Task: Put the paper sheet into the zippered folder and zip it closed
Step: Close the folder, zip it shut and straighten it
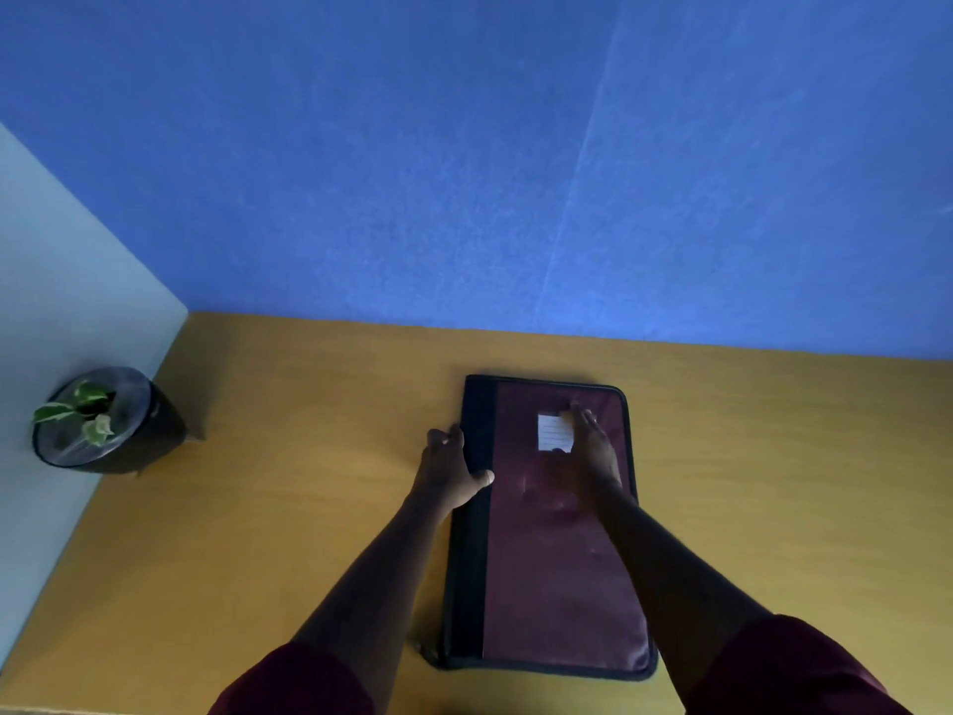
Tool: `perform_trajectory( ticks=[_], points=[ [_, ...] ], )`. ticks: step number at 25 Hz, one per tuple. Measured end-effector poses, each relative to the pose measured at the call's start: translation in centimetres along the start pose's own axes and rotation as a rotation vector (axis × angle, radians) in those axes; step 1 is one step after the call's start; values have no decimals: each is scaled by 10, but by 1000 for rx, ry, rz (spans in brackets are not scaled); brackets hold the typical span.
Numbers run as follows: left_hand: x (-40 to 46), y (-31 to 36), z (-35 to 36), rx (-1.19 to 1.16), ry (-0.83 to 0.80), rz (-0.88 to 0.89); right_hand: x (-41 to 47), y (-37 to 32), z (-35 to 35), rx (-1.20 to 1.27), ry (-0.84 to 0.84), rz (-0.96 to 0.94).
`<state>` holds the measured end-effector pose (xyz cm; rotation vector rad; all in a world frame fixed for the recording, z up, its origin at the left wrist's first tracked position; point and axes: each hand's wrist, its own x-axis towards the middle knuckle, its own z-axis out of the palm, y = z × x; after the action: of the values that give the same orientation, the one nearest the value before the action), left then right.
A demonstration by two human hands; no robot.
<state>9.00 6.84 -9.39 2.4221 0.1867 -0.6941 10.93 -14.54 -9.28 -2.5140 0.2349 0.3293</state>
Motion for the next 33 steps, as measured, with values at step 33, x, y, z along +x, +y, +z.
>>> perform_trajectory(
  ticks=[33],
  points=[
    [-120, -23, 59, -8, -18, -137, -109, 66, -11, 2, -52, 407]
  ],
)
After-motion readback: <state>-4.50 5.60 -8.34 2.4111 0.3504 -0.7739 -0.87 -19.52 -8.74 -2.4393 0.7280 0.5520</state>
